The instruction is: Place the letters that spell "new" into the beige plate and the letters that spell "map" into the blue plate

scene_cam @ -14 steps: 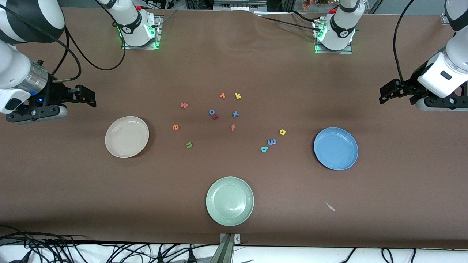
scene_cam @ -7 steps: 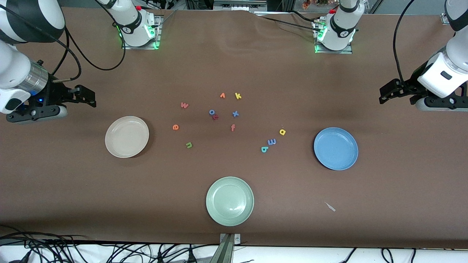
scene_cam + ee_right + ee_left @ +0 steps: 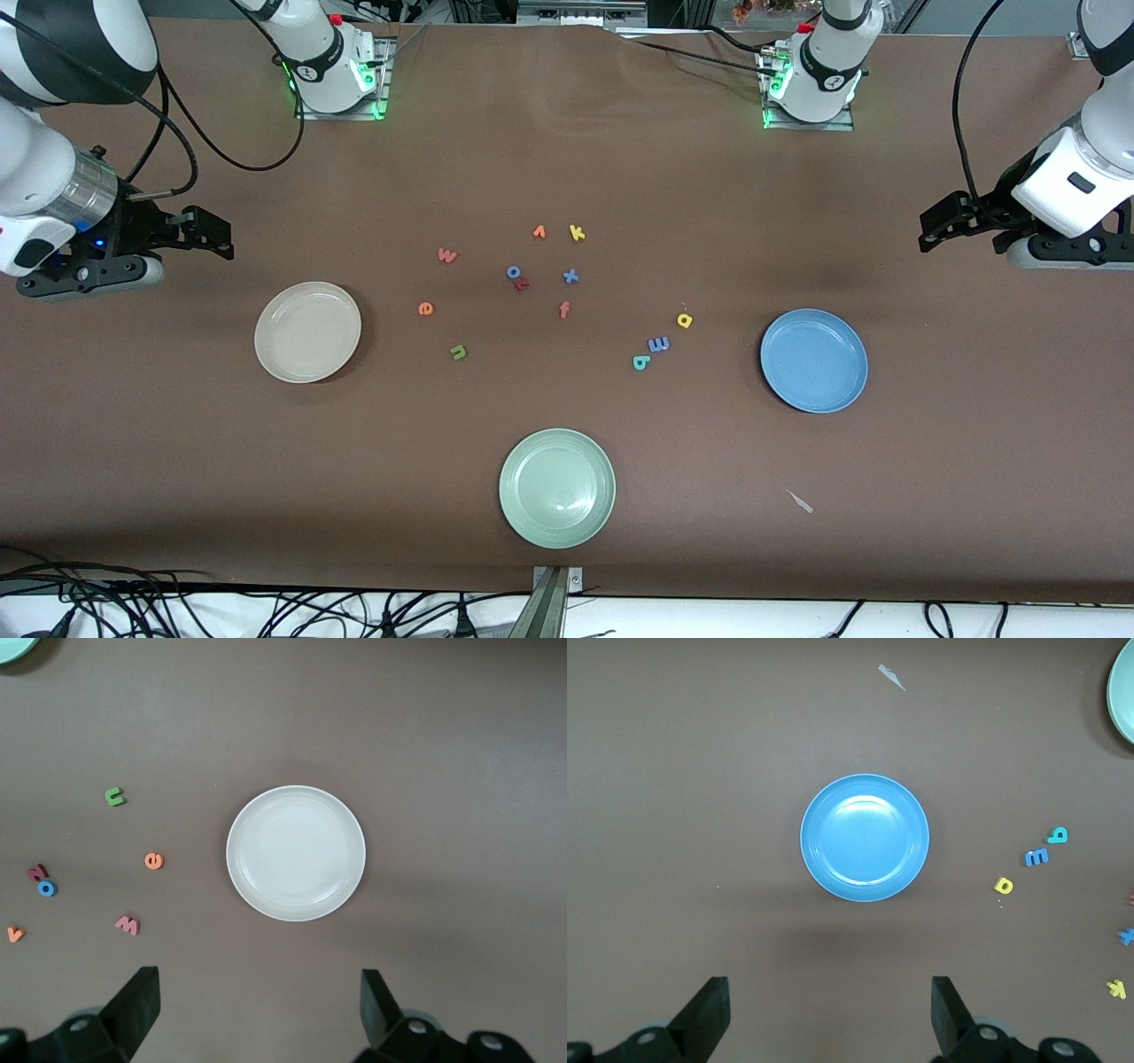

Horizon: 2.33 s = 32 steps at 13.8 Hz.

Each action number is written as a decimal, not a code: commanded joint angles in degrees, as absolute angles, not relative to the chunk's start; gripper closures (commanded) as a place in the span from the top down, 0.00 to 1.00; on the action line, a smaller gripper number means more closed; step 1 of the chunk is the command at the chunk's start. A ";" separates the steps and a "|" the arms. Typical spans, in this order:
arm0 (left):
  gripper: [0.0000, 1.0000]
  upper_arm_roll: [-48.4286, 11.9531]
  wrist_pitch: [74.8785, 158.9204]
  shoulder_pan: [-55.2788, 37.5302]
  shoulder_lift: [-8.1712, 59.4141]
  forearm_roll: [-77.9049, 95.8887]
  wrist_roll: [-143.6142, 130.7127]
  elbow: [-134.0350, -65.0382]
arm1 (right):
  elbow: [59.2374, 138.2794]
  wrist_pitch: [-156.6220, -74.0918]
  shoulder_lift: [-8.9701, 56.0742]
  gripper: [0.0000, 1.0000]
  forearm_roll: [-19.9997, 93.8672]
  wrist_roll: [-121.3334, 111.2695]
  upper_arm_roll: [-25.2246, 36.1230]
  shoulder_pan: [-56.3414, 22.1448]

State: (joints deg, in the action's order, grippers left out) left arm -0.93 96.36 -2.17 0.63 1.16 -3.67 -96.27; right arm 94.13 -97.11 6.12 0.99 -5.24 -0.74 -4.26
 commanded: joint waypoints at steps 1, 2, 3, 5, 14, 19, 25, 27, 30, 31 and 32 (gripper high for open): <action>1.00 -0.88 95.54 -1.93 0.18 2.72 -2.55 -95.89 | 94.83 -96.50 5.71 1.00 0.18 -5.01 -0.97 -4.57; 1.00 -0.88 95.54 -1.93 0.18 2.64 -2.55 -95.80 | 94.92 -96.50 5.97 1.00 0.18 -4.92 -0.97 -5.35; 1.00 -0.88 95.54 -1.93 0.18 2.72 -2.55 -95.80 | 95.01 -96.50 6.15 1.00 0.18 -4.92 -0.97 -5.54; 1.00 -0.79 95.54 -1.93 0.26 2.72 -2.55 -95.80 | 96.85 -97.38 6.15 1.00 0.52 -3.35 -0.97 -6.50; 1.00 -0.88 95.45 -1.93 0.18 2.72 -2.55 -95.80 | 108.53 -110.81 6.06 1.00 0.62 10.62 -6.93 -9.05; 1.00 -0.88 94.40 -1.93 0.18 2.72 -2.98 -95.89 | 120.73 -126.26 6.33 1.00 0.62 25.63 -13.96 -9.05; 1.00 -9.04 92.81 -2.81 5.87 2.81 -2.46 -95.71 | 127.08 -139.46 13.00 1.00 0.35 38.84 -18.37 -11.15; 1.00 -11.50 95.52 -3.16 10.17 2.72 -2.46 -94.93 | 129.36 -144.47 15.11 1.00 0.26 40.51 -18.37 -11.69; 1.00 -16.94 100.53 -3.25 17.56 2.37 -2.55 -90.63 | 132.01 -149.49 16.96 1.00 0.26 42.62 -18.37 -13.00; 1.00 -17.92 102.37 -3.25 19.41 2.55 -2.90 -90.27 | 132.53 -149.76 16.96 1.00 0.18 43.85 -18.37 -13.79; 1.00 -18.10 104.57 -3.25 20.82 2.72 -2.47 -90.09 | 132.89 -149.77 16.96 1.00 0.18 44.81 -18.28 -14.67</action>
